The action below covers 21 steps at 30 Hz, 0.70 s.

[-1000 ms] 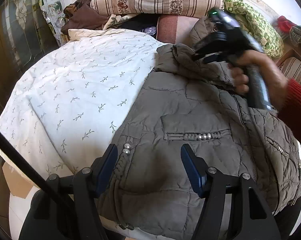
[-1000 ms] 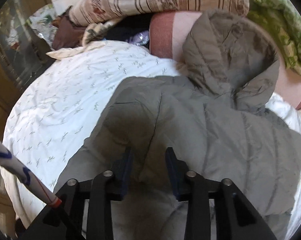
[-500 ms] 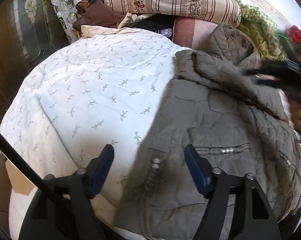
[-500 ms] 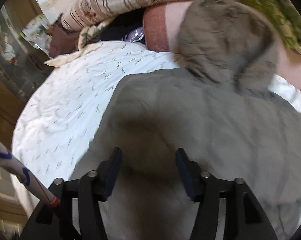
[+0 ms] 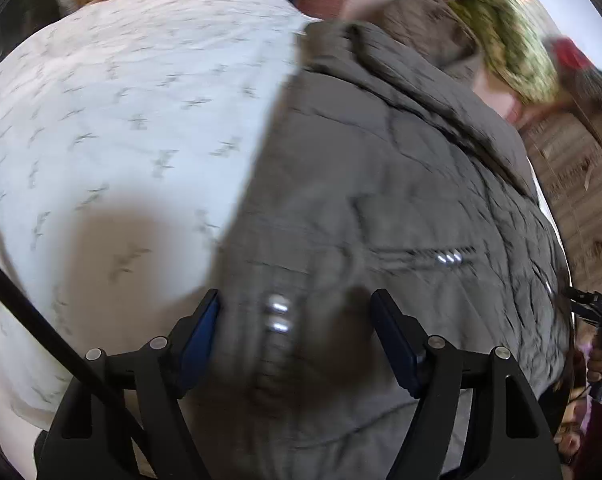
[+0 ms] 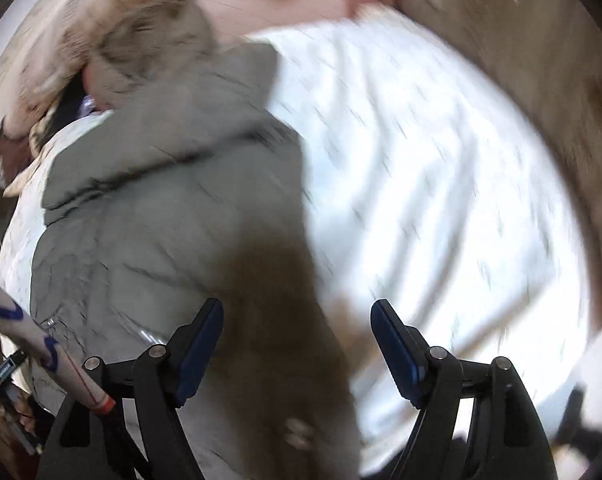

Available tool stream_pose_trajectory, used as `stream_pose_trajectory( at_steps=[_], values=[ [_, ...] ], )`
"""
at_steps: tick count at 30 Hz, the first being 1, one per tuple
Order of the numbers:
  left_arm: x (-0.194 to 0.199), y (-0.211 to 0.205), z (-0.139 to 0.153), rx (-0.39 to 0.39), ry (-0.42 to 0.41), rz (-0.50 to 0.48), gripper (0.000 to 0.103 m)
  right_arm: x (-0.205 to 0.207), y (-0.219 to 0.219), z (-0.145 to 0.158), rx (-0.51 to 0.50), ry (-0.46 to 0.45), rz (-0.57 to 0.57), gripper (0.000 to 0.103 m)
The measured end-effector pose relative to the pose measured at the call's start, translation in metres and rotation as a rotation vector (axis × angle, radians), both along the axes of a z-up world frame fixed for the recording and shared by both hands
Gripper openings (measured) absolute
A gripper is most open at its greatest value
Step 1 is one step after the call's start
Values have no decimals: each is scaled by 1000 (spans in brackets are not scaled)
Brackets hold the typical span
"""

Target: Fold large clothes

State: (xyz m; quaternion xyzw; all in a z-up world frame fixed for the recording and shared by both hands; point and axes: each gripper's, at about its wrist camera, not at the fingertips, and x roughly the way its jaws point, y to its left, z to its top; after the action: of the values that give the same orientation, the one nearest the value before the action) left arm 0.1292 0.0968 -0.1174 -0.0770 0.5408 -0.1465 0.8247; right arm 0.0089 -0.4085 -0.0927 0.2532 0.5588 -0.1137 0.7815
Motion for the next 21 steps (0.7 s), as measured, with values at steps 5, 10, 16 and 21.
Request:
stream_pose_trajectory(
  at_steps=[5, 10, 16, 21],
  values=[
    [-15, -17, 9, 102, -10, 6, 36, -23, 24, -26, 98, -12, 36, 35],
    [-36, -29, 18, 119, 3, 5, 39, -29, 5, -12, 79, -58, -9, 22],
    [-40, -23, 50, 188, -67, 56, 45, -45, -12, -14, 86, -72, -77, 52],
    [-44, -24, 97, 229, -244, 79, 63, -61, 1, 26, -82, -132, -51, 61]
  ],
)
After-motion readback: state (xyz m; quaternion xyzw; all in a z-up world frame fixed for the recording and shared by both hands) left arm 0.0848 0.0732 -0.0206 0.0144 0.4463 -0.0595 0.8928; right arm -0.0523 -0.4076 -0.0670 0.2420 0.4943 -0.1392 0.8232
